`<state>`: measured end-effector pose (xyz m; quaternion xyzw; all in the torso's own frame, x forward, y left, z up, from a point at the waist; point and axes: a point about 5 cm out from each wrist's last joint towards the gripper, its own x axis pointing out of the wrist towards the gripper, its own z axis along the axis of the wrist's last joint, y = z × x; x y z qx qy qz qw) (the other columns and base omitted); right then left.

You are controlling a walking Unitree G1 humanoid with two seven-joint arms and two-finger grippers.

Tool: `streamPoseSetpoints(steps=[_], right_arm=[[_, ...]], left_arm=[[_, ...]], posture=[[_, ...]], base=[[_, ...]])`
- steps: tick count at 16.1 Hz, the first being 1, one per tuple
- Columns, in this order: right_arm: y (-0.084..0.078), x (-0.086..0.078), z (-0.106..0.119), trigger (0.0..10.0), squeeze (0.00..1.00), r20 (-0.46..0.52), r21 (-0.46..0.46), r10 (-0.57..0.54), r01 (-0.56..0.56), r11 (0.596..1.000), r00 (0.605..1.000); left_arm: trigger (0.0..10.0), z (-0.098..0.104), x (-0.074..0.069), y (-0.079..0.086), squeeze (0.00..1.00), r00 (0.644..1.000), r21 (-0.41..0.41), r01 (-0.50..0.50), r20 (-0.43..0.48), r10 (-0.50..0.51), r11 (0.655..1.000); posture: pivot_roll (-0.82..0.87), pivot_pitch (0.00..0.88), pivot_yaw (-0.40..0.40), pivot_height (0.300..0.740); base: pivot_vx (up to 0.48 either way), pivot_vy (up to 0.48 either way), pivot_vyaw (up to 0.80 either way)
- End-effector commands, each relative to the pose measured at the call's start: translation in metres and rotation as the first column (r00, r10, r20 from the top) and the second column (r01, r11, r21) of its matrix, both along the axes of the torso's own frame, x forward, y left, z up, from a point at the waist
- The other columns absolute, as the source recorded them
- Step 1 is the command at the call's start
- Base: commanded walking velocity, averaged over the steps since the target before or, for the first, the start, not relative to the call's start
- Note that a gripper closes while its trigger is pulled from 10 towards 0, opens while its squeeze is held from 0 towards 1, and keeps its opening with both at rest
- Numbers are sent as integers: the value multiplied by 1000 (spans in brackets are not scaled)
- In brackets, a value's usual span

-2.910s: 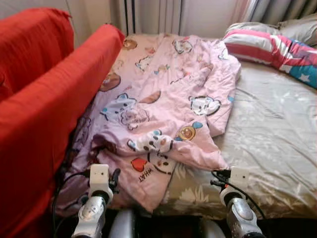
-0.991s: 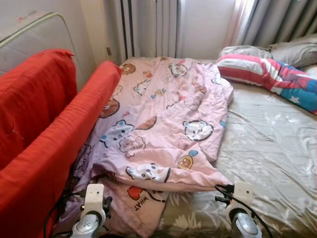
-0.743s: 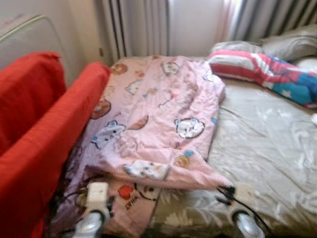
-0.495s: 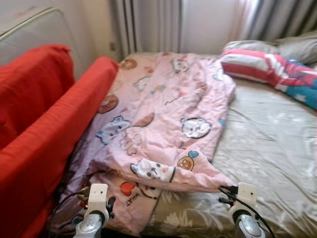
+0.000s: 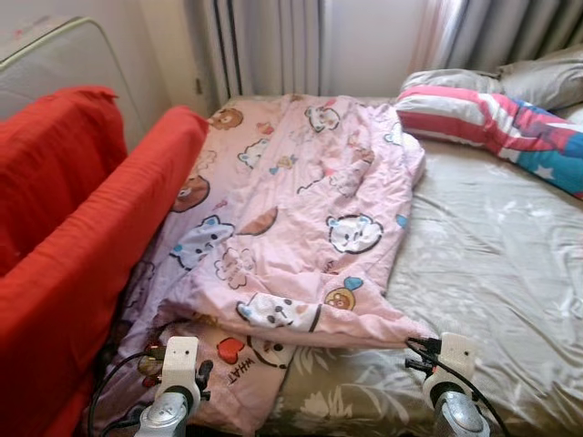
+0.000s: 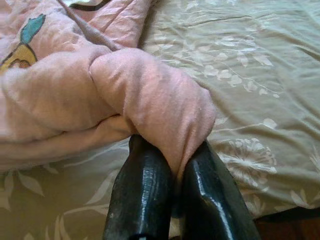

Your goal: Clean up the room

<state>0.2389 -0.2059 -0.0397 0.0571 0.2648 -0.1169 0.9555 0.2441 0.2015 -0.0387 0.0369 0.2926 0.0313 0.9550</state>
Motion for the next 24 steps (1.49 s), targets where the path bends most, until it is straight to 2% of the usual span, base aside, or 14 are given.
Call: streamPoseSetpoints(steps=[1,4,6,17,24], right_arm=[[0,1,1,10000,0,16,2,-10,10,1000,1000],[0,-1,0,10000,0,15,4,-13,13,1000,1000],[0,0,1,10000,0,18,3,-12,12,1000,1000],[2,0,0,10000,0,14,10,-13,13,1000,1000],[1,0,1,10000,0,23,15,-22,21,1000,999]], left_arm=[[10000,-4,-5,4,0,1000,2,-6,-27,6,1000],[10000,-5,-7,3,0,999,4,-3,-32,3,1000],[10000,-5,-7,3,0,999,4,-3,-32,3,1000],[10000,-4,-6,4,0,1000,4,-2,-29,2,1000],[10000,-4,-6,4,0,999,12,5,-32,-5,1000]], posture=[[62,84,-5,740],[61,86,-4,740],[60,87,-4,740],[61,85,0,740],[60,82,3,740]], base=[[0,0,0],[0,0,0],[0,-480,0],[0,0,0],[0,-137,0]])
